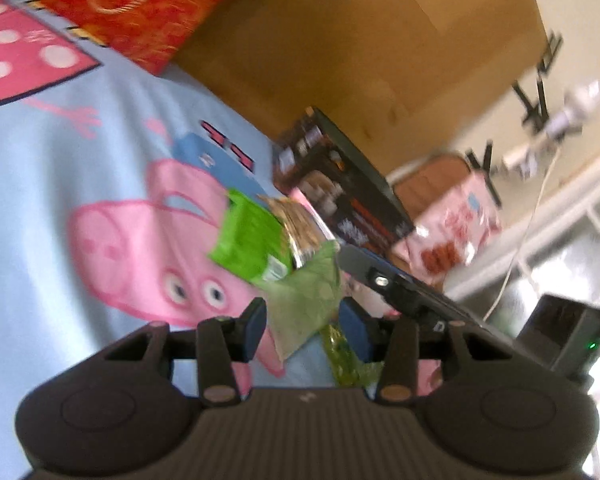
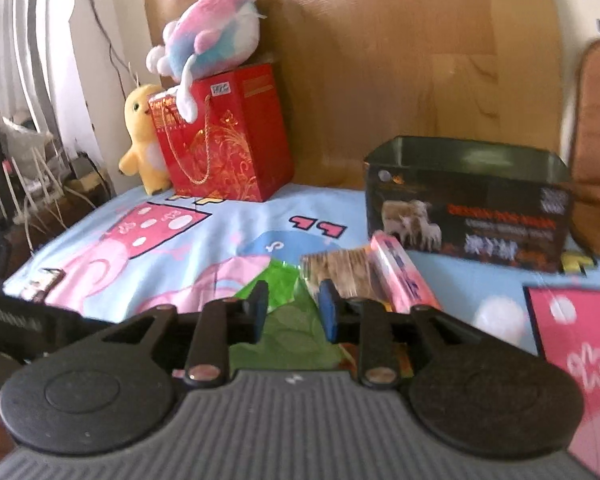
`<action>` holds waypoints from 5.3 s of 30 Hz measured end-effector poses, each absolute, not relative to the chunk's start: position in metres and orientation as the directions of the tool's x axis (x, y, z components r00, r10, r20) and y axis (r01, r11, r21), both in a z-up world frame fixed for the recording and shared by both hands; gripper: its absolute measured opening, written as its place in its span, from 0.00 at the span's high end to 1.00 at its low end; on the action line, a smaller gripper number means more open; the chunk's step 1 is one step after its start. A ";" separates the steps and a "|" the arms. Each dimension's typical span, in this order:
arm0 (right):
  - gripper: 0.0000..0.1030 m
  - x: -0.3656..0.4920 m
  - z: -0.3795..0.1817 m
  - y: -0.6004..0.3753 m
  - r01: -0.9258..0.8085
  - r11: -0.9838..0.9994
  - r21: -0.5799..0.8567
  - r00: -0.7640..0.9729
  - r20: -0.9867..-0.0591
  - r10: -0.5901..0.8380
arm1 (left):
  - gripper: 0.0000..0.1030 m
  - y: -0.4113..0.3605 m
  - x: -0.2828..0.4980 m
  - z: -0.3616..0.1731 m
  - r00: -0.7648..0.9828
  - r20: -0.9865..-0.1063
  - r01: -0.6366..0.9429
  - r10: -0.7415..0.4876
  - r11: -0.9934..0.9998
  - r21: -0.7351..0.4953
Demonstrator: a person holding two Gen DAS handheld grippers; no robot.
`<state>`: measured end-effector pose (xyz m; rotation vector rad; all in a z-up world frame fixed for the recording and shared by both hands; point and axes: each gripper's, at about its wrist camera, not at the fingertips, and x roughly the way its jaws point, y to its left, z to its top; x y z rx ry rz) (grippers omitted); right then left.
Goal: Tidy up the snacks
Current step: 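Carry the leaf-print packet into the black tin box and release it, then grasp the white plastic jelly cup with the left gripper, then lower the jelly cup into the black tin box and open the left gripper, then grasp the pink candy stick box with the left gripper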
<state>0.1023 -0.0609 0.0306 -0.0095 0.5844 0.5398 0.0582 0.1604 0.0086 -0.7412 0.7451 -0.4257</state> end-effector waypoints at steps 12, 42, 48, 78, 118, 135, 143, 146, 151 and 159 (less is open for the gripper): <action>0.60 0.101 0.016 -0.087 -0.499 0.842 0.208 0.640 -0.567 0.519 | 0.50 0.158 0.058 -0.001 0.650 -0.476 0.086 -0.592 0.680 -0.728; 0.74 0.219 0.073 -0.123 -0.358 0.918 0.169 0.770 -0.503 0.393 | 0.69 0.043 0.246 0.090 0.644 -0.571 0.269 -0.510 0.849 -0.455; 0.65 0.249 0.061 -0.120 -0.329 0.933 0.143 0.758 -0.549 0.352 | 0.59 0.040 0.265 0.080 0.651 -0.602 0.237 -0.461 0.878 -0.417; 0.66 0.055 0.013 -0.253 -0.145 0.916 0.373 0.757 -0.554 0.346 | 0.55 -0.024 0.126 0.046 0.475 -0.590 0.370 -0.653 0.756 -0.539; 0.66 0.246 0.040 -0.112 -0.369 0.930 0.012 0.800 -0.506 0.324 | 0.75 0.014 0.274 0.081 0.687 -0.566 0.277 -0.456 0.884 -0.376; 0.68 0.153 -0.004 -0.135 -0.455 0.883 0.117 0.638 -0.649 0.415 | 0.71 0.069 0.175 0.061 0.696 -0.534 0.230 -0.481 0.853 -0.469; 0.73 0.101 0.011 -0.187 -0.441 0.888 0.127 0.633 -0.657 0.409 | 0.71 0.053 0.146 0.055 0.647 -0.560 0.258 -0.518 0.839 -0.479; 0.73 0.062 0.011 -0.221 -0.454 0.885 0.108 0.632 -0.660 0.405 | 0.71 0.030 0.139 0.053 0.614 -0.571 0.318 -0.545 0.833 -0.454; 0.64 0.021 0.014 -0.256 -0.363 0.932 0.007 0.706 -0.650 0.280 | 0.71 -0.020 0.137 0.044 0.532 -0.600 0.402 -0.597 0.802 -0.442; 0.58 -0.007 0.012 -0.264 -0.207 0.978 -0.009 0.794 -0.587 0.162 | 0.67 -0.070 0.128 0.029 0.439 -0.669 0.444 -0.600 0.792 -0.419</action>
